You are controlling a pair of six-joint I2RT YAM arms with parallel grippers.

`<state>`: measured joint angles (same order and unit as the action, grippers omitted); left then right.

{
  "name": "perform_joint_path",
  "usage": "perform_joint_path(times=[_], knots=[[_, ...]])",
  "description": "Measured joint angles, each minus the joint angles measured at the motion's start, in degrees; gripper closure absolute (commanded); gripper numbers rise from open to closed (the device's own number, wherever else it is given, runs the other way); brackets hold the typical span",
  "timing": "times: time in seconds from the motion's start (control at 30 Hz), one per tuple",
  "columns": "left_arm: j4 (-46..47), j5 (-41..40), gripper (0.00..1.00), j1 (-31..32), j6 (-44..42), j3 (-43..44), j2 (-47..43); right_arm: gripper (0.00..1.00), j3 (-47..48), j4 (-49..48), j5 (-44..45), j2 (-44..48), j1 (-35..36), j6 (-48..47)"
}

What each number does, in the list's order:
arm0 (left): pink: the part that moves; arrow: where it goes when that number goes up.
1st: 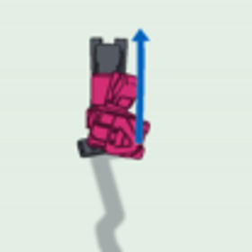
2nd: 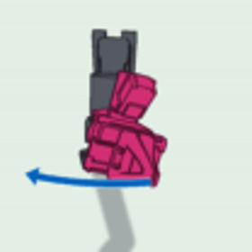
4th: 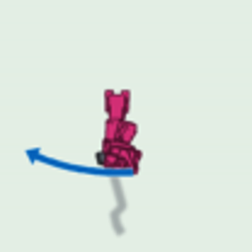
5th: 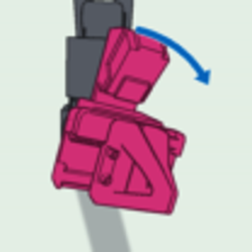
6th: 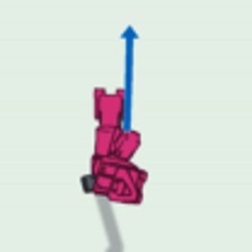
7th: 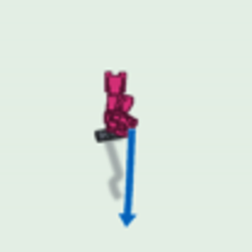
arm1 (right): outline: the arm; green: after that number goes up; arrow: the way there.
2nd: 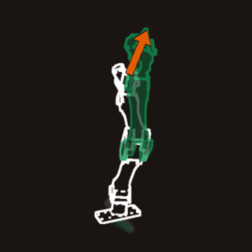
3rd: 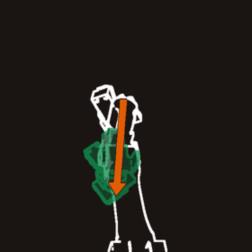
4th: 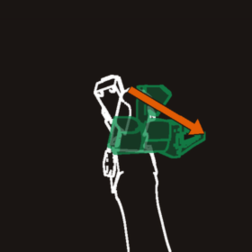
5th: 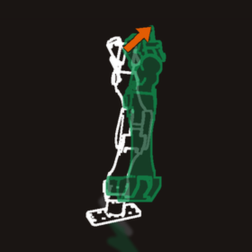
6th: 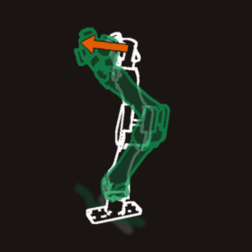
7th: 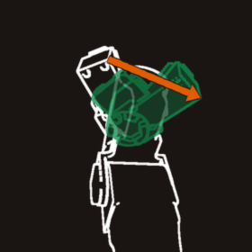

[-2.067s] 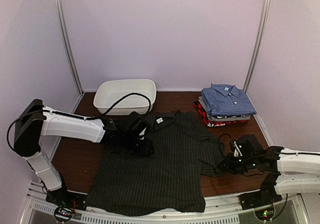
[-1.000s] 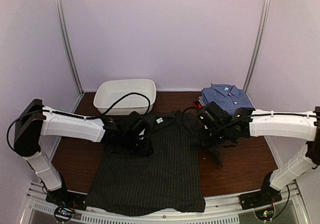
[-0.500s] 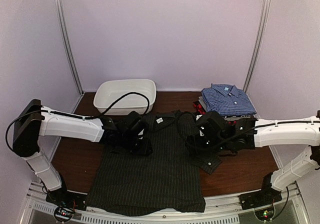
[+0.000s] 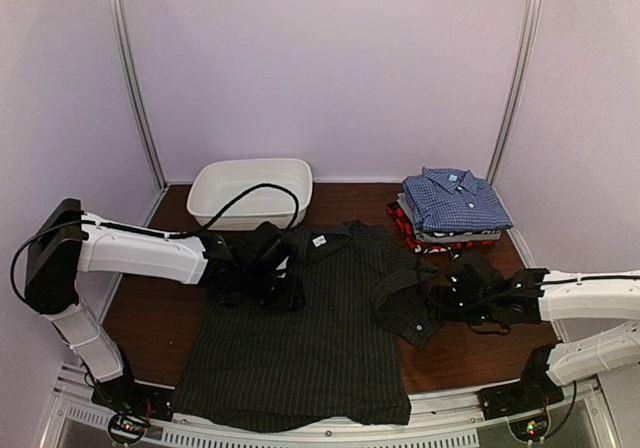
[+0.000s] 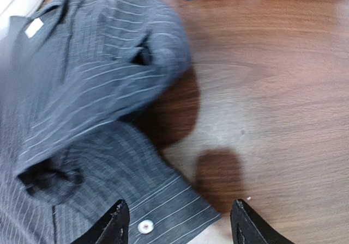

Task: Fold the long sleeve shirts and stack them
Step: Adjust the sleeve at the center of the board.

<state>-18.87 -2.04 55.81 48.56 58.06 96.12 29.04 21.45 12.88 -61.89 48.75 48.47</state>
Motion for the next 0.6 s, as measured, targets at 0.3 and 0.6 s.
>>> perform_joint_path(times=[0.3,0.6], knots=[[0.2,0.5,0.55,0.0,-0.02,0.0,-0.11,0.38,-2.47,-6.88,-2.16,-8.11,-2.89,-0.04],[0.55,0.76,0.55,0.0,-0.02,0.0,-0.15,0.6,-4.13,-11.34,-3.39,-10.93,-2.89,-0.33]])
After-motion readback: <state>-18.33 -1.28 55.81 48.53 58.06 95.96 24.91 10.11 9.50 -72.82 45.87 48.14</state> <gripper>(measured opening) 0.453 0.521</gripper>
